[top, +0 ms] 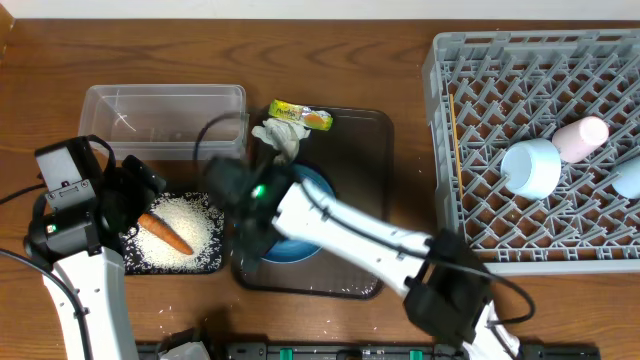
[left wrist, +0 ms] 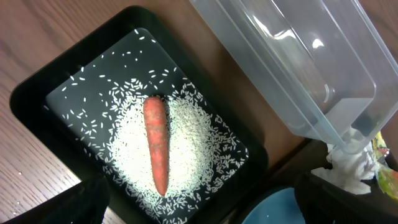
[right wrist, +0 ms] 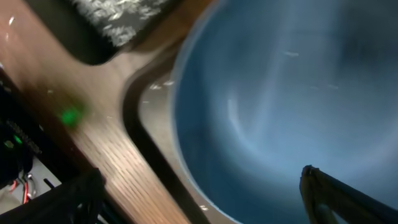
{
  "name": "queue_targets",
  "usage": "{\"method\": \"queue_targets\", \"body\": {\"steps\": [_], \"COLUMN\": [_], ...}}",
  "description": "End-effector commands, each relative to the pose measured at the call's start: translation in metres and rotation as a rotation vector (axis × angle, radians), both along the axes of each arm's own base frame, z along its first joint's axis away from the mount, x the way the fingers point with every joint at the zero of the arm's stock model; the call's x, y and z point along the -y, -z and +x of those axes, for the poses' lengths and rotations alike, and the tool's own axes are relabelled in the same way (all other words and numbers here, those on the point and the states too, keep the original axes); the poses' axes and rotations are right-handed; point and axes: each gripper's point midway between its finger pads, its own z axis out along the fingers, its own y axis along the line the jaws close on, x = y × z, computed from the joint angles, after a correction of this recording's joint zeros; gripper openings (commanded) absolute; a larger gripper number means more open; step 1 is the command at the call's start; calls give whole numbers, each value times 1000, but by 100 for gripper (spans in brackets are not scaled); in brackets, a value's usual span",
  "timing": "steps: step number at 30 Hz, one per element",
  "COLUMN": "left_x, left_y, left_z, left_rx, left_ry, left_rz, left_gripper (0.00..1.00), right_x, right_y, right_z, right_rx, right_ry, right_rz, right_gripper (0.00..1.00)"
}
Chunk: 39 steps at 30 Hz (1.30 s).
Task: Sort waste into correct bins and load items into the dishwasher rack
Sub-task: 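Reach the right gripper left and grasp the blue plate rim, then lift the blue plate, carry it right and set it in the rack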
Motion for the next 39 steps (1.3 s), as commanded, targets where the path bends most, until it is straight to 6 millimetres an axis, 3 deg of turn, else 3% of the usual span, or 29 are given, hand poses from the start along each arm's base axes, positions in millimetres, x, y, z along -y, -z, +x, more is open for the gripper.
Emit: {"method": "queue_targets", "body": {"steps": [1, 4, 16, 21, 23, 26, 30, 34, 39], "left_x": [-4, -4, -4, -4, -4, -4, -4, -4, -4], "left_y": [-4, -4, -4, -4, -4, -4, -4, -3, -4], "left_z": [0, 0, 0, 0, 0, 0, 0, 0, 0], "left_rx": [4, 4, 4, 4, 4, 4, 4, 3, 4], "left_ry": [-16, -16, -16, -16, -16, -16, -16, -16, -16], "left_rz": [9, 9, 9, 9, 9, 9, 9, 9, 9], "left_gripper": [96, 97, 97, 97, 97, 97, 97, 97, 97], "right_x": [0, -2, 6, 5, 4, 2, -7, -17, -17], "right_y": [14, 24, 60, 64, 63, 60, 46, 17, -42], "right_z": [-10, -12, -16, -16, -15, -13, -9, 1, 29], "right_rx": [38, 43, 25, 28, 30, 32, 44, 62, 95], "right_ry": [-39, -24, 25, 31, 31, 45, 45, 54, 94], "right_rz": [-31, -33, -39, -34, -27, -19, 7, 43, 92], "right_gripper": [92, 80, 56, 46, 39, 21, 2, 1, 1]}}
